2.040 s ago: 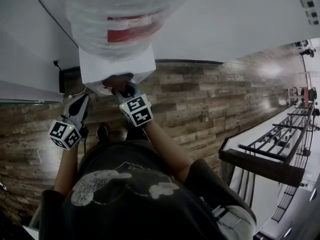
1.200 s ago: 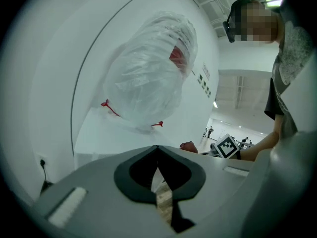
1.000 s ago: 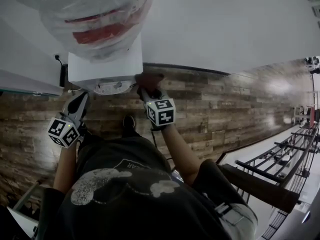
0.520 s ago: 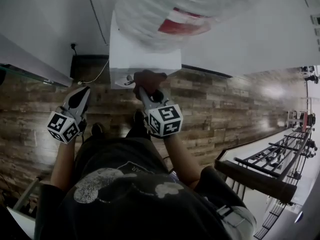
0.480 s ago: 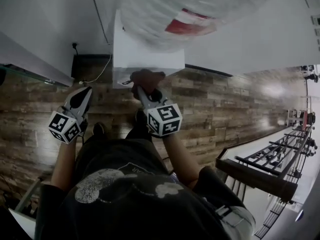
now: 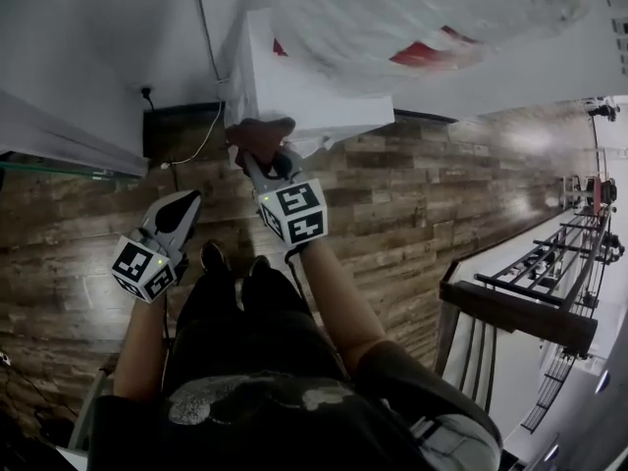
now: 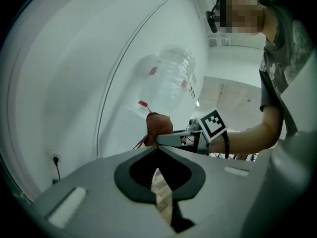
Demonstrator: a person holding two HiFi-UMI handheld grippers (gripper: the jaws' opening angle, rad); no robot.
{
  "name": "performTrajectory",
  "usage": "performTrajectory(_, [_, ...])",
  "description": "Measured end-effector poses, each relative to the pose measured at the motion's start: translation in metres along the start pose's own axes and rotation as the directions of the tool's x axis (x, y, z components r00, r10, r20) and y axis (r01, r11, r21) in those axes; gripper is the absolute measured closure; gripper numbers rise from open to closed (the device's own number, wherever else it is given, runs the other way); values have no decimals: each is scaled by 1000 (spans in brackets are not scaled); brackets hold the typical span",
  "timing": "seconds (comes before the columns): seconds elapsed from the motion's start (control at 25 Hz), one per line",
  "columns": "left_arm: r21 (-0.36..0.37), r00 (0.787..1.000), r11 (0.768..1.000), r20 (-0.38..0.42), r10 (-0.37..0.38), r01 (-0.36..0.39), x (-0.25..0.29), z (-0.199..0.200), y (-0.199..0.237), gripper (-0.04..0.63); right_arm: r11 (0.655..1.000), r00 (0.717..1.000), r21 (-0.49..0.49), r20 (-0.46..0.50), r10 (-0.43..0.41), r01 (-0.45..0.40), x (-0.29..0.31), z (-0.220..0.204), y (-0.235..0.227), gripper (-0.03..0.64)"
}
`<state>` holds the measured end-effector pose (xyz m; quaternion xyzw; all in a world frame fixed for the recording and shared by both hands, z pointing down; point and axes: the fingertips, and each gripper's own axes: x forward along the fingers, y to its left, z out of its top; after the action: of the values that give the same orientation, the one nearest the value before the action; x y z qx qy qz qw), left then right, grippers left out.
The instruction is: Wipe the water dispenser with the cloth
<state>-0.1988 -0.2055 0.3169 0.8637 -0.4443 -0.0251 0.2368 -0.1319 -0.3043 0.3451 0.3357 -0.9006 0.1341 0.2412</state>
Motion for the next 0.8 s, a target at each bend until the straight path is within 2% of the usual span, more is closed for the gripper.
performTrajectory(0.12, [-14, 999, 999, -6, 33, -33, -2, -15, 4, 586, 999, 1000, 25, -15, 22, -22, 12, -24, 4, 557])
performTrajectory(0.44, [-77, 990, 988, -6, 137, -137, -12, -91, 28, 586, 995, 997, 87, -40, 61, -58, 53, -112, 2, 557])
performTrajectory(0.6, [-97, 984, 980, 14, 177, -174, -16, -139, 53, 586, 995, 992, 45, -76, 96, -93, 91, -164, -2, 557])
performTrajectory(0.8, [-80, 981, 978, -1, 192, -192, -12, -217, 93, 586, 993, 988, -7, -105, 117, -119, 142, -241, -5, 557])
